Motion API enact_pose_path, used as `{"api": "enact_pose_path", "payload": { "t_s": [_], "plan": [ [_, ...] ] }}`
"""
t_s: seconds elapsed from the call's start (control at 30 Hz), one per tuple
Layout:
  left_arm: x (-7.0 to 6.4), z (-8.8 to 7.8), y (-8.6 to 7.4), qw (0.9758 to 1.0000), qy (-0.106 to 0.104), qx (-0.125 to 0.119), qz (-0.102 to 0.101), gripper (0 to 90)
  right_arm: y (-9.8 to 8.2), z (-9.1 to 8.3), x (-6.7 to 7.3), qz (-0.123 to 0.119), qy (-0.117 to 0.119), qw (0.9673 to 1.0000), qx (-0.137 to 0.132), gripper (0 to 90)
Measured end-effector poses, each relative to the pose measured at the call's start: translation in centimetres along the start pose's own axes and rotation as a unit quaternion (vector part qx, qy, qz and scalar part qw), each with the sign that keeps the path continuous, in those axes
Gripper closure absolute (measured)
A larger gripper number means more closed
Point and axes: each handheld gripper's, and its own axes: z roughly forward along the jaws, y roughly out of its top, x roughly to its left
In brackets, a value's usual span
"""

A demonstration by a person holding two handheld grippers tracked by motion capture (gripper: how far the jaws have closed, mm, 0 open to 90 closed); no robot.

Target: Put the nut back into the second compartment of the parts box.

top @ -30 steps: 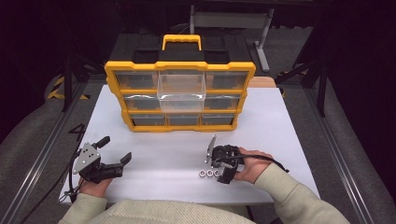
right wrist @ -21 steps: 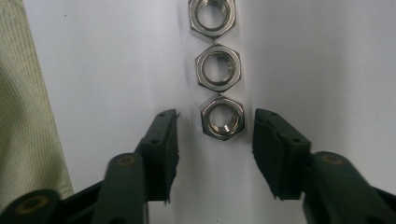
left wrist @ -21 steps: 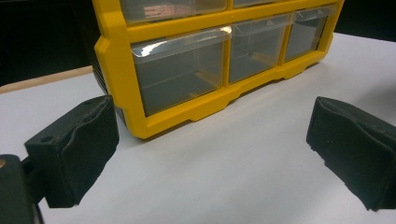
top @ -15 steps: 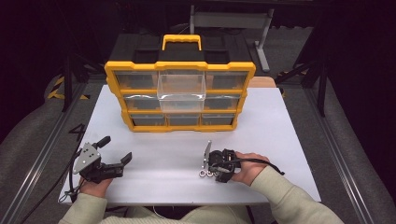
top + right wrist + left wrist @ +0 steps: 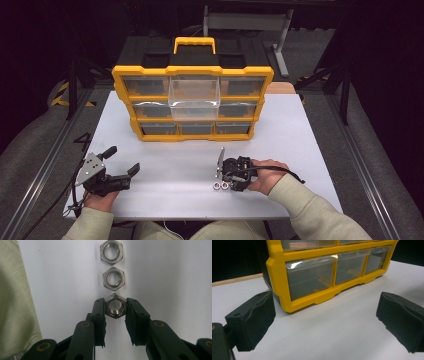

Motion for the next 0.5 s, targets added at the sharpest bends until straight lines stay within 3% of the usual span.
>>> {"api": "enact_pose_path", "payload": {
  "t_s": [0.17,0.47,0.5],
  "plan": [
    [0.1,0.0,0.0,1.0,-0.002,0.002,-0.002,3.1,0.2,-2.1,-0.2,-0.001,-0.001,0.9999,-0.014,69.4],
    [0.2,-0.1,0.0,1.0,-0.001,-0.001,-0.008,3.0,0.8,-5.2,-0.8,-0.004,-0.004,0.9999,-0.014,69.4],
    [0.3,-0.1,-0.1,1.0,-0.001,-0.002,-0.009,3.1,1.0,-6.3,-0.9,-0.002,-0.004,0.9998,-0.017,69.4]
  ]
}}
